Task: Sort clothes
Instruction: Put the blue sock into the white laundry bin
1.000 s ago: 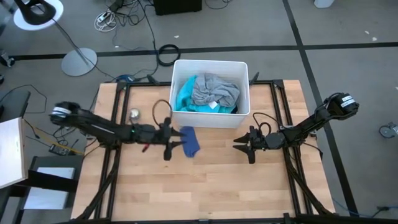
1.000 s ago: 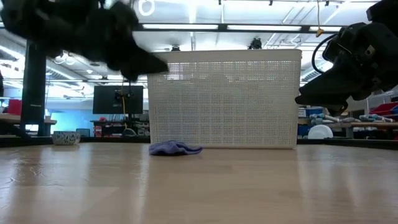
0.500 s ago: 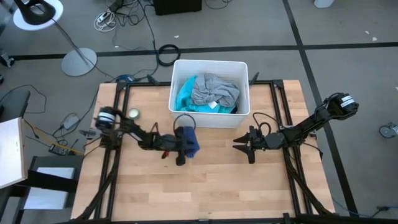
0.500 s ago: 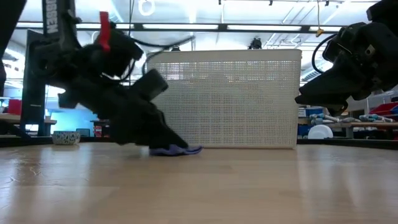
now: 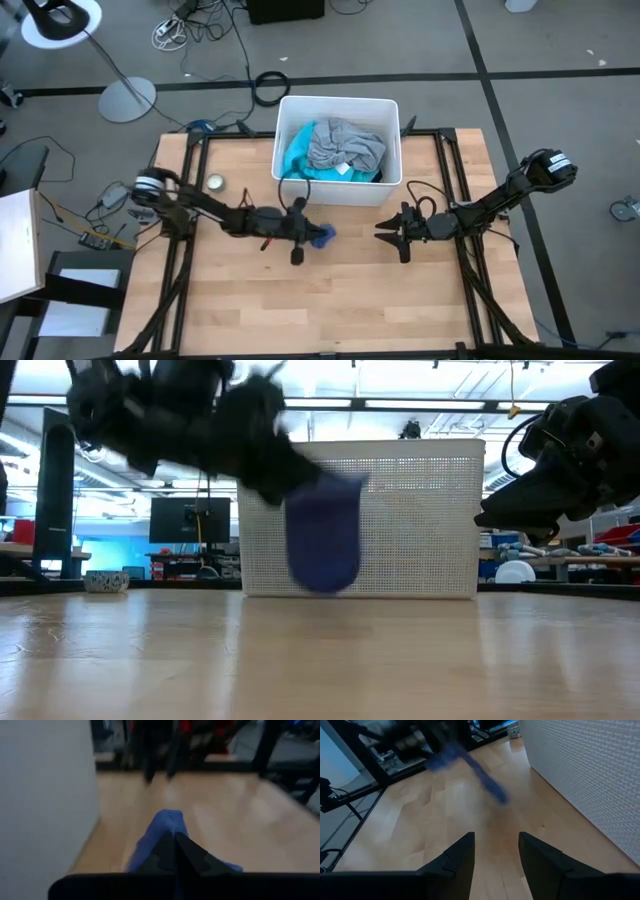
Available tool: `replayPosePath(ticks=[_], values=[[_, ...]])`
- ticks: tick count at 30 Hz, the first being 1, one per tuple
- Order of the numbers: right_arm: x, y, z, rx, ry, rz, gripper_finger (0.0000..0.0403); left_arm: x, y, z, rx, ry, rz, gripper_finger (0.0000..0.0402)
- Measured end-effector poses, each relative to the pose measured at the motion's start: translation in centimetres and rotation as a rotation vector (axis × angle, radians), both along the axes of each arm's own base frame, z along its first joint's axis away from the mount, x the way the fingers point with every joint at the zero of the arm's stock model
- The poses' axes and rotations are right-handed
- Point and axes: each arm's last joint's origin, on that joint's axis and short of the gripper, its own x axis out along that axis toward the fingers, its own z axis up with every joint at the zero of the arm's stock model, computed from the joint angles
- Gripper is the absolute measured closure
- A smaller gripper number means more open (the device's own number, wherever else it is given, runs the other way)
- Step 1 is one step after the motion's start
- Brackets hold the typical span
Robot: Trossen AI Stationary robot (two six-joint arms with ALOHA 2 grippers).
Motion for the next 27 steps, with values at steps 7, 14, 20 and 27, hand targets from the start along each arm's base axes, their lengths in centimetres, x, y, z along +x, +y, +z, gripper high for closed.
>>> replayPosePath(ticks=[7, 14, 20, 27], values=[[0.0, 0.0, 0.0, -0.004, -0.001, -0.016, 0.0250, 0.6, 0.2, 9.2, 0.120, -0.079, -0.028, 0.0400], [0.0, -0.1, 0.0, -0.006, -0.002, -0.022, 0.0250, 2.0, 3.4, 18.9, 0.310, -0.029, 0.054, 0.0401], [0.0, -0.1, 0.0, -0.006, -0.005, -0.021, 0.0250, 1.7, 9.0, 24.4, 0.329, -0.051, 0.234, 0.0396], [0.0, -0.1, 0.0, -0.011, -0.004, -0.021, 0.0250, 0.4, 14.0, 24.7, 0.282, -0.009, 0.433, 0.0368]])
